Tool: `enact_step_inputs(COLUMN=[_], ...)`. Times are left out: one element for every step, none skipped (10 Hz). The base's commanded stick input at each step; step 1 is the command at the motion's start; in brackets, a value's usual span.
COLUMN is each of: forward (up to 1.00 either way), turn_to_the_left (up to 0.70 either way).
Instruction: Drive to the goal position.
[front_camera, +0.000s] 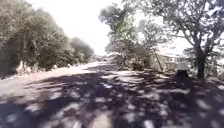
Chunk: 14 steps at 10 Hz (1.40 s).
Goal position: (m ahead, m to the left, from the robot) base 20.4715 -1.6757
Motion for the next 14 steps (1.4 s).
enact_step_inputs(forward=[0.5, 0.5, 0.5, 0.5, 0.5, 0.5, 0.5, 0.5, 0.5, 0.5, 0.5, 0.5, 0.5, 0.5], turn_to_the_left=[0.0, -0.06, -0.26, -0.45, -0.5, -0.5, 0.0, 0.0, 0.0, 0.0, 0.0, 0.0, 0.0, 0.0])
